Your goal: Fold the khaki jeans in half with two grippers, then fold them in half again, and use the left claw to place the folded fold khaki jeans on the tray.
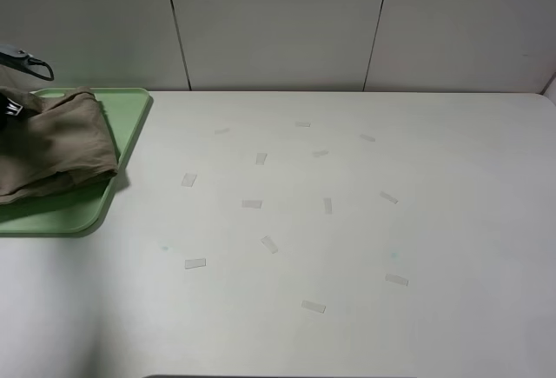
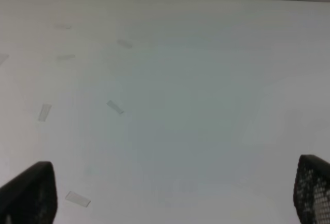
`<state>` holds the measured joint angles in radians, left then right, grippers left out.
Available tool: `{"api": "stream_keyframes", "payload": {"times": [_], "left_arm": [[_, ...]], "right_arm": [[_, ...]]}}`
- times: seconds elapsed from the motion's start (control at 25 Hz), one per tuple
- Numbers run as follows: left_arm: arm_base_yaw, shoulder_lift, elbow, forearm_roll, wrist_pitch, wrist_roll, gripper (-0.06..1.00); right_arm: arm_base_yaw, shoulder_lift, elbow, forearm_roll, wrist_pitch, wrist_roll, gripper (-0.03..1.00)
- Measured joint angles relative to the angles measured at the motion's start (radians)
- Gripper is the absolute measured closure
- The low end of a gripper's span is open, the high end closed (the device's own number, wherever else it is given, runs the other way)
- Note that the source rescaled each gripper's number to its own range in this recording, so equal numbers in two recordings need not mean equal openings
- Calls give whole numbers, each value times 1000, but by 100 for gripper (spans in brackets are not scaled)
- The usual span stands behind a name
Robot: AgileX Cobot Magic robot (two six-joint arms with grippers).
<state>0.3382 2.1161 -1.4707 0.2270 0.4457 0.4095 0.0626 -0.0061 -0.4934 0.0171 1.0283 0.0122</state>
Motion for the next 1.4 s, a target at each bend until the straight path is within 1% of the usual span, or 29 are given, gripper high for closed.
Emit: {"api": "stream_keyframes", "payload": {"times": [0.08,0.2,0.28,0.32,0.36,0.4,0.44,0.48,0.52,0.6,0.72,0.88,1.08,1.4], "left_arm": [[0,0,0,-39,-19,2,80],[0,0,0,-65,-39,4,79],[0,0,0,-67,-43,4,75],[0,0,1,-67,-50,4,68],[1,0,2,-68,-60,4,59],[1,0,4,-71,-69,4,44],[1,0,7,-71,-79,0,27],[1,0,7,-74,-96,-9,16],[1,0,7,-75,-118,-15,8],[1,0,7,-75,-162,-23,-1],[1,0,7,-76,-195,-24,-4],[1,0,7,-78,-190,-24,-5],[1,-15,7,-75,-115,-26,-6],[1,-142,9,-75,-53,-38,-6]], "right_arm": [[0,0,0,0,0,0,-3],[0,0,0,0,0,0,-3],[0,0,0,0,0,0,-3],[0,0,0,0,0,0,-3],[0,0,0,0,0,0,-3],[0,0,0,0,0,0,-3],[0,0,0,0,0,0,-3],[0,0,0,0,0,0,-3],[0,0,0,0,0,0,-3],[0,0,0,0,0,0,-3],[0,0,0,0,0,0,-3],[0,0,0,0,0,0,-3],[0,0,0,0,0,0,-3],[0,0,0,0,0,0,-3]]}}
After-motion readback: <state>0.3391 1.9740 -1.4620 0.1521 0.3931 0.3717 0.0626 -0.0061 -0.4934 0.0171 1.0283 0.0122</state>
